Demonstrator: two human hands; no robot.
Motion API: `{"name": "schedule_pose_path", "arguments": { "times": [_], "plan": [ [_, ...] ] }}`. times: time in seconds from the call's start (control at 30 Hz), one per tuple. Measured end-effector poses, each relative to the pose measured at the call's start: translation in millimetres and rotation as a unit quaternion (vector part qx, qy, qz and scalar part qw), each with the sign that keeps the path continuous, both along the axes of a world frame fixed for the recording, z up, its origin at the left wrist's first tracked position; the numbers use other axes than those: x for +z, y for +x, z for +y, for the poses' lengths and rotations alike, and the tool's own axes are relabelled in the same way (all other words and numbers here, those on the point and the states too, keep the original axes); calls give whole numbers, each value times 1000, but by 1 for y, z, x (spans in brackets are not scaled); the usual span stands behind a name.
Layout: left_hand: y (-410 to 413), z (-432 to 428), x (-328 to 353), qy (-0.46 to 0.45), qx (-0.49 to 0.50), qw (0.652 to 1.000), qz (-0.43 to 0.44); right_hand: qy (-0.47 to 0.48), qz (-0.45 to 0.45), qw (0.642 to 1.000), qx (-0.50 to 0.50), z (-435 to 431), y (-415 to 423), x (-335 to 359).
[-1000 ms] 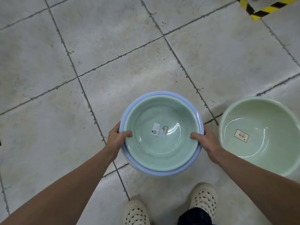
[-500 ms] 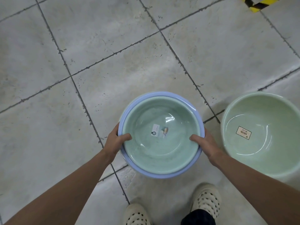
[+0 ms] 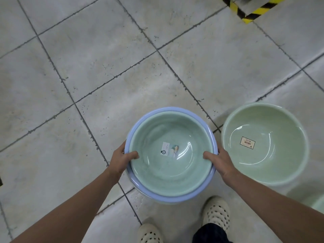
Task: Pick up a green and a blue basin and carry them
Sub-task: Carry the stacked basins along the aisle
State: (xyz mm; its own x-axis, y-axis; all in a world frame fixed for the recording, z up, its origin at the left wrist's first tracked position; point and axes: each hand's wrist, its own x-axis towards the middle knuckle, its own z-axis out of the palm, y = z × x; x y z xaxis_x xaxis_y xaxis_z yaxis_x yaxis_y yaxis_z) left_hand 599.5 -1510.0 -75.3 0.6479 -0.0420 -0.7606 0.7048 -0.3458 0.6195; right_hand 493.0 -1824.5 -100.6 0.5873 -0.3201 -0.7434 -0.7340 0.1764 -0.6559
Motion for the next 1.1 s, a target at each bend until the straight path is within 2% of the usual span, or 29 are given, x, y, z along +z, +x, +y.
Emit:
{"name": "schedule_pose_path", "arguments": {
  "times": [0.2, 0.43, 0.6, 0.8, 1.1],
  "plan": [
    [44, -71, 83, -11, -67, 997, -31, -10, 0, 998, -60, -59, 2, 87],
    [79, -189, 174, -44, -155, 985, -61, -35, -42, 988, -147, -150, -5, 194],
    [81, -282, 211, -62, -210, 974, -66, -50, -56, 973, -218, -210, -37, 234],
    [63, -370, 206, -75, -271, 958, -50, -62, -36, 953, -293, -263, -85, 232],
    [40, -439, 123, -46, -334, 941, -17, -54, 6, 927, -372, -295, -132, 152]
  ]
}}
